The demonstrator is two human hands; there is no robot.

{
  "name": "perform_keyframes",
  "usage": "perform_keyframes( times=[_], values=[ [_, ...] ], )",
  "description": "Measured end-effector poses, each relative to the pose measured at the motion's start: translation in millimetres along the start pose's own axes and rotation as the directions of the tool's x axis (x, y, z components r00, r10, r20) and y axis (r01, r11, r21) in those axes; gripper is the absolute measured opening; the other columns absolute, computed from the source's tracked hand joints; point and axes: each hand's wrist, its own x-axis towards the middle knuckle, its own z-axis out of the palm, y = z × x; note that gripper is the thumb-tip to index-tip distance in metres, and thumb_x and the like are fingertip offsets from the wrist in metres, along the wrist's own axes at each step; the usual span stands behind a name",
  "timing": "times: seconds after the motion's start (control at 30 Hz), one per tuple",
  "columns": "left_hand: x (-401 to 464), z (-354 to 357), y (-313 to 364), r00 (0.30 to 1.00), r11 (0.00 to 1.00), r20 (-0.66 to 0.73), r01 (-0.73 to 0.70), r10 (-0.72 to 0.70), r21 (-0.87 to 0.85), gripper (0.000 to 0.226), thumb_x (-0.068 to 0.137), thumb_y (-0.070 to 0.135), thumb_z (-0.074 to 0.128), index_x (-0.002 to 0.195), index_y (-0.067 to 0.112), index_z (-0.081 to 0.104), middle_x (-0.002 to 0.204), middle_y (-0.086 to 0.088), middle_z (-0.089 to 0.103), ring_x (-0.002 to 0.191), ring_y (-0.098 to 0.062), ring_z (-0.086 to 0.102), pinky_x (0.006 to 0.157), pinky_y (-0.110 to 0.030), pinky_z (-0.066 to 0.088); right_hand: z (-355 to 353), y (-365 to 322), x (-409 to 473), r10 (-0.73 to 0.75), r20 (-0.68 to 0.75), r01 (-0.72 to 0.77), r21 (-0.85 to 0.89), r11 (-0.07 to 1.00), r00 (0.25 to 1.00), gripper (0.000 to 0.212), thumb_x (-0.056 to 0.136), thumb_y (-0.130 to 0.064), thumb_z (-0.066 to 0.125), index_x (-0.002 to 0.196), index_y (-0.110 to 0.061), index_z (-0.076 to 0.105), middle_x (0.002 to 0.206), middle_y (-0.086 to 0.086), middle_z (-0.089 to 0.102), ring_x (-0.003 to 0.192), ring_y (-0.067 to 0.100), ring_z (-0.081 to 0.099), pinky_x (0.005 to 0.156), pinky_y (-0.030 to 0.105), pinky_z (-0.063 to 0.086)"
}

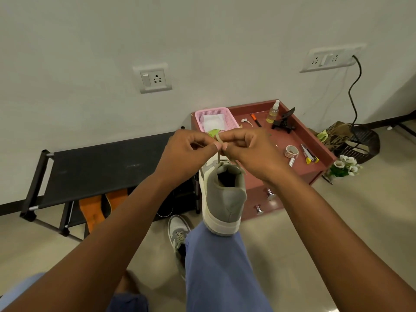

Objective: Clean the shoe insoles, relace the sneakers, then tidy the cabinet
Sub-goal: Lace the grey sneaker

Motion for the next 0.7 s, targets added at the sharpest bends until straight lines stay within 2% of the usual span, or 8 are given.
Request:
perform_keyframes(
  times=[0.13, 0.2, 0.3, 0.4, 0.47, 0.57, 0.63, 0.7],
  values=[
    [1, -2, 5, 0.998, 1.0, -0.047, -0.029, 0.029, 0.011, 0.011, 0.091, 0.029, 0.073, 0.086, 0.025, 0.082, 0.078, 0.006, 0.077, 0.077, -0.021, 0.073, 0.079, -0.048, 0.062, 2, -4, 2, -0.115, 0.095, 0.128, -0.146, 0.981, 0.989, 0.036, 0.085, 0.008, 0.075, 0.114, -0.013, 0.078, 0.102, 0.001, 0.079, 0.09, 0.004, 0.072, 0.084, 0.021, 0.059],
    [1, -2, 9, 0.996, 0.998, -0.058, -0.062, 0.064, 0.029, 0.012, 0.09, 0.034, 0.073, 0.087, 0.026, 0.082, 0.079, 0.007, 0.077, 0.076, -0.021, 0.073, 0.076, -0.049, 0.061, 3, -4, 4, -0.15, 0.087, 0.168, -0.277, 0.946, 0.985, 0.032, 0.082, 0.002, 0.077, 0.106, -0.019, 0.081, 0.092, -0.005, 0.079, 0.085, 0.005, 0.072, 0.082, 0.028, 0.061],
    [3, -1, 16, 0.986, 0.99, -0.098, -0.129, 0.134, 0.053, 0.02, 0.096, 0.034, 0.069, 0.088, 0.022, 0.083, 0.076, 0.007, 0.076, 0.072, -0.02, 0.071, 0.072, -0.047, 0.061, 3, -2, 8, -0.191, -0.029, 0.166, -0.376, 0.912, 0.981, 0.023, 0.084, -0.004, 0.074, 0.091, -0.024, 0.081, 0.08, -0.006, 0.077, 0.076, 0.013, 0.074, 0.075, 0.046, 0.062],
    [8, 2, 11, 0.963, 0.995, -0.263, -0.082, 0.067, -0.05, 0.035, 0.104, 0.037, 0.056, 0.087, 0.018, 0.08, 0.069, 0.002, 0.072, 0.064, -0.017, 0.067, 0.065, -0.04, 0.059, 2, -2, 12, -0.21, -0.1, 0.155, -0.395, 0.905, 0.973, 0.017, 0.086, -0.013, 0.077, 0.096, -0.027, 0.082, 0.082, -0.009, 0.077, 0.077, 0.011, 0.073, 0.077, 0.045, 0.061],
    [13, 5, -2, 0.945, 0.999, -0.326, 0.007, -0.02, -0.041, 0.036, 0.106, 0.039, 0.049, 0.093, 0.021, 0.078, 0.072, 0.003, 0.072, 0.066, -0.016, 0.068, 0.068, -0.041, 0.061, 0, -6, 11, -0.223, -0.099, 0.163, -0.421, 0.892, 0.97, 0.016, 0.087, -0.019, 0.078, 0.099, -0.028, 0.082, 0.085, -0.01, 0.078, 0.079, 0.01, 0.073, 0.079, 0.044, 0.06],
    [21, 10, -15, 0.98, 0.988, -0.172, 0.118, -0.099, 0.103, 0.021, 0.099, 0.035, 0.055, 0.098, 0.03, 0.076, 0.082, 0.008, 0.074, 0.077, -0.013, 0.071, 0.078, -0.046, 0.062, -3, -16, 6, -0.236, -0.049, 0.184, -0.482, 0.857, 0.971, 0.014, 0.087, -0.024, 0.081, 0.1, -0.029, 0.083, 0.086, -0.009, 0.078, 0.079, 0.009, 0.071, 0.077, 0.038, 0.059],
    [25, 12, -13, 0.992, 0.975, 0.028, 0.113, -0.12, 0.189, 0.015, 0.093, 0.028, 0.064, 0.085, 0.031, 0.076, 0.082, 0.004, 0.075, 0.08, -0.02, 0.071, 0.08, -0.049, 0.06, -3, -23, 2, -0.214, -0.005, 0.187, -0.46, 0.868, 0.977, 0.013, 0.086, -0.024, 0.083, 0.099, -0.027, 0.084, 0.086, -0.009, 0.078, 0.078, 0.007, 0.071, 0.077, 0.038, 0.06],
    [28, 13, -7, 0.966, 0.96, 0.2, 0.11, -0.164, 0.256, 0.023, 0.092, 0.015, 0.069, 0.076, 0.03, 0.073, 0.083, -0.003, 0.074, 0.083, -0.028, 0.07, 0.084, -0.05, 0.059, -2, -30, -1, -0.184, 0.032, 0.18, -0.423, 0.888, 0.982, 0.013, 0.084, -0.019, 0.084, 0.096, -0.025, 0.084, 0.085, -0.009, 0.078, 0.077, 0.008, 0.072, 0.079, 0.04, 0.062]
  ],
)
